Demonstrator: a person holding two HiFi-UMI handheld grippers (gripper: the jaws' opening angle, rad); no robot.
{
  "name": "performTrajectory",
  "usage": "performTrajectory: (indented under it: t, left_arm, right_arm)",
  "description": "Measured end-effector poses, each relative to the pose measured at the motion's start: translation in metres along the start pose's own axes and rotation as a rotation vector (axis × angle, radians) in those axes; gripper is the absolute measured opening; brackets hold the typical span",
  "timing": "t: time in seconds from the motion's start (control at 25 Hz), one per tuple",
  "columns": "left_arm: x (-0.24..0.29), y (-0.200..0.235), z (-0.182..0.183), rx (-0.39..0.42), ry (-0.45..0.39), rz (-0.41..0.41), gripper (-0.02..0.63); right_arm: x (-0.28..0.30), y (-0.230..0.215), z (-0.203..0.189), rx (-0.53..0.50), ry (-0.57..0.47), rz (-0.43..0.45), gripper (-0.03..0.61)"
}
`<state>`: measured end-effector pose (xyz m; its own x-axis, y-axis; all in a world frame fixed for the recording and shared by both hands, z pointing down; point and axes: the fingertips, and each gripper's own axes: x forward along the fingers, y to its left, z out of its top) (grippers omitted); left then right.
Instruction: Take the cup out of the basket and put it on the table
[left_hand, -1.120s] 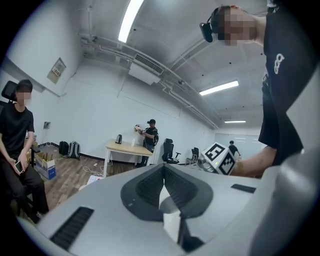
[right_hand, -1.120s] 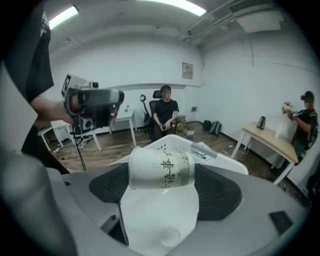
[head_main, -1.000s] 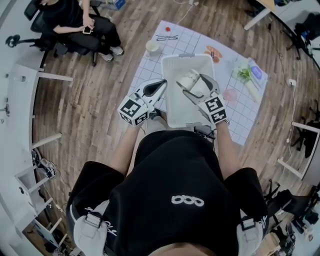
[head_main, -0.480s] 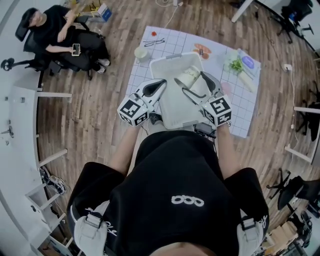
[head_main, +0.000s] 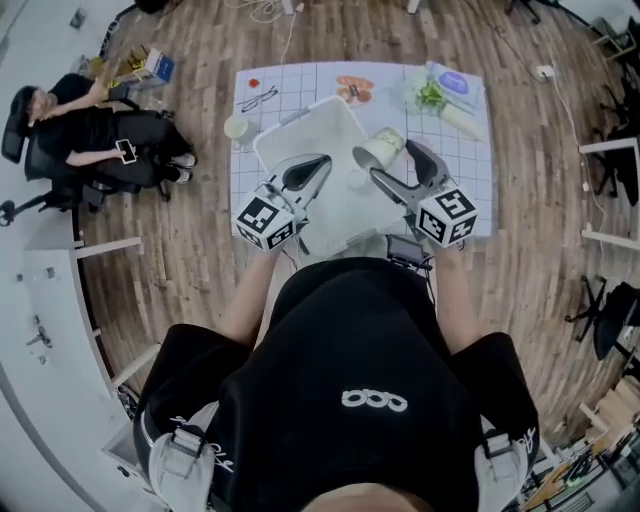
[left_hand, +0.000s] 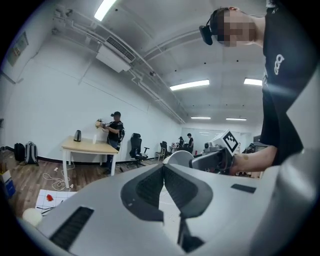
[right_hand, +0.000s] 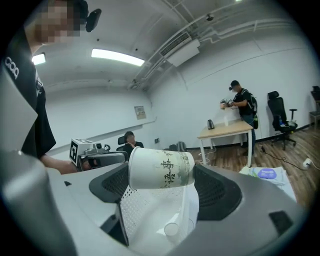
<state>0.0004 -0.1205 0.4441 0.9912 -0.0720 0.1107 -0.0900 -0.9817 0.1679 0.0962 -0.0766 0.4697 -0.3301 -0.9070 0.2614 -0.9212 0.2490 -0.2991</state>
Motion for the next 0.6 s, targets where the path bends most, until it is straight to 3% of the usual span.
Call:
performTrajectory:
  t: [0.36, 0.6]
  left_arm:
    - [0.078, -0.056, -0.004, 0.024, 0.048, -0.227, 0.009]
    - [0.107, -0.085, -0.009, 0.033, 0.073, -0.309, 0.009]
  right_arm:
    - [-0.097, -0.064, -0.024, 0.135, -0.080, -0.242, 0.400]
    - [-0.132, -0.090, -0.054, 0.261, -0.109, -0.309, 0.400]
